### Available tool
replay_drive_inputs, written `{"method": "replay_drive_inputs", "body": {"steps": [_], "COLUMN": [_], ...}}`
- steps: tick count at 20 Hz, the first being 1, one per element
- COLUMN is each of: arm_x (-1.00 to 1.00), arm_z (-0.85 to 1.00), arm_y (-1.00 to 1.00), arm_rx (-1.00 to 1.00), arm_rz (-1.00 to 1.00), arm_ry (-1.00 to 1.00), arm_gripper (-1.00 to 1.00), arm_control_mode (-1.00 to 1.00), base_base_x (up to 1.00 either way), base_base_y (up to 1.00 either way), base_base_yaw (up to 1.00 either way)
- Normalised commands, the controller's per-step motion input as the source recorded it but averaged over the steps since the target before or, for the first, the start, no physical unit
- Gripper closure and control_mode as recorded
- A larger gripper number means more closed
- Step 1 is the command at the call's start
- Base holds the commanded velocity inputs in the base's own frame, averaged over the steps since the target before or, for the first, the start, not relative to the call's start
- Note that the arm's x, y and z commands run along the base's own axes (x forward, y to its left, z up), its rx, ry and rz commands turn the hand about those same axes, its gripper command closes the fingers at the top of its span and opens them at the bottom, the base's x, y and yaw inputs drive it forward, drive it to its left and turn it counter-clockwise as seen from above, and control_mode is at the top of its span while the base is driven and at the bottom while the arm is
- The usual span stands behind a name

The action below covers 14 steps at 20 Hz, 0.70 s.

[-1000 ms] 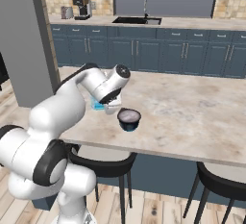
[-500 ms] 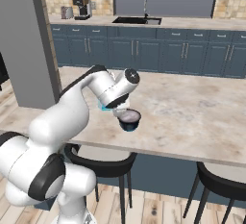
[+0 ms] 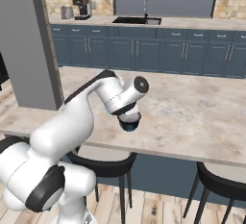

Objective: Stack the yogurt containers by placing the smaller containers on top of the larger containers.

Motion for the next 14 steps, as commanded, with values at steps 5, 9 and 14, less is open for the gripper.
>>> {"method": "replay_drive_inputs", "body": {"steps": [5, 9, 14], "arm_x": [0.0, 0.03, 0.07], "arm_z": [-0.09, -0.09, -0.1], "arm_y": [-0.16, -0.16, -0.12], "arm_rx": [0.0, 0.0, 0.0], "arm_rz": [0.0, 0.0, 0.0], "arm_ry": [0.0, 0.0, 0.0], "arm_gripper": [1.0, 1.0, 1.0], "arm_control_mode": [-1.0, -1.0, -1.0], "base_base_x": [0.0, 0.0, 0.0], "base_base_y": [0.0, 0.0, 0.0], "base_base_yaw": [0.0, 0.0, 0.0]}}
